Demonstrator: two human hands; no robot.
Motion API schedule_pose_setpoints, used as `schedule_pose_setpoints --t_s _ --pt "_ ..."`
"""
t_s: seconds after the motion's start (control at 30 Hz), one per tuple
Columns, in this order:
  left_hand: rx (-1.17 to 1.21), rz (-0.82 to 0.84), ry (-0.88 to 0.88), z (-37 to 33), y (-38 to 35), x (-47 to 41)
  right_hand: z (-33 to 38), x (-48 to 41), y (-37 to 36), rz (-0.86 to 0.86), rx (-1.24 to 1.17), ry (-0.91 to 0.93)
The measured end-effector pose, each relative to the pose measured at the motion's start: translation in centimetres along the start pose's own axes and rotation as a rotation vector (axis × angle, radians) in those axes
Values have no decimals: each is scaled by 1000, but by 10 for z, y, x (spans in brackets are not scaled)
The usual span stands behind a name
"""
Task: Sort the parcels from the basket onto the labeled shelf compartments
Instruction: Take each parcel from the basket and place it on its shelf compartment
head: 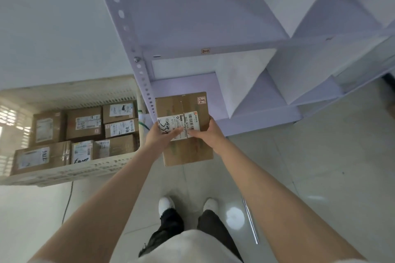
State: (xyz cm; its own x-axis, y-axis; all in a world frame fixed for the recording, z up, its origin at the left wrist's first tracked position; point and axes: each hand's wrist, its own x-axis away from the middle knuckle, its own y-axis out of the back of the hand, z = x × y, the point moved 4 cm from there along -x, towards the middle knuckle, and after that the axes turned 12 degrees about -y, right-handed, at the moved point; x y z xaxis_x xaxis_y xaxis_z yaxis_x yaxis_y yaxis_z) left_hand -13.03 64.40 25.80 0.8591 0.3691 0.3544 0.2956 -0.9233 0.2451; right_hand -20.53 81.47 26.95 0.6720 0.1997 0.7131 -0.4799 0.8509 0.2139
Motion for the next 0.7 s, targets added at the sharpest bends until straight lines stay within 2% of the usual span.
schedule_pose_setpoints --t_s 0.27,0.7 --pt "11 -154 -71 -7 -40 -52 15 -63 38 33 87 122" --pt "84 -326 -475 82 -54 -164 -14 -210 1 -60 -15 521"
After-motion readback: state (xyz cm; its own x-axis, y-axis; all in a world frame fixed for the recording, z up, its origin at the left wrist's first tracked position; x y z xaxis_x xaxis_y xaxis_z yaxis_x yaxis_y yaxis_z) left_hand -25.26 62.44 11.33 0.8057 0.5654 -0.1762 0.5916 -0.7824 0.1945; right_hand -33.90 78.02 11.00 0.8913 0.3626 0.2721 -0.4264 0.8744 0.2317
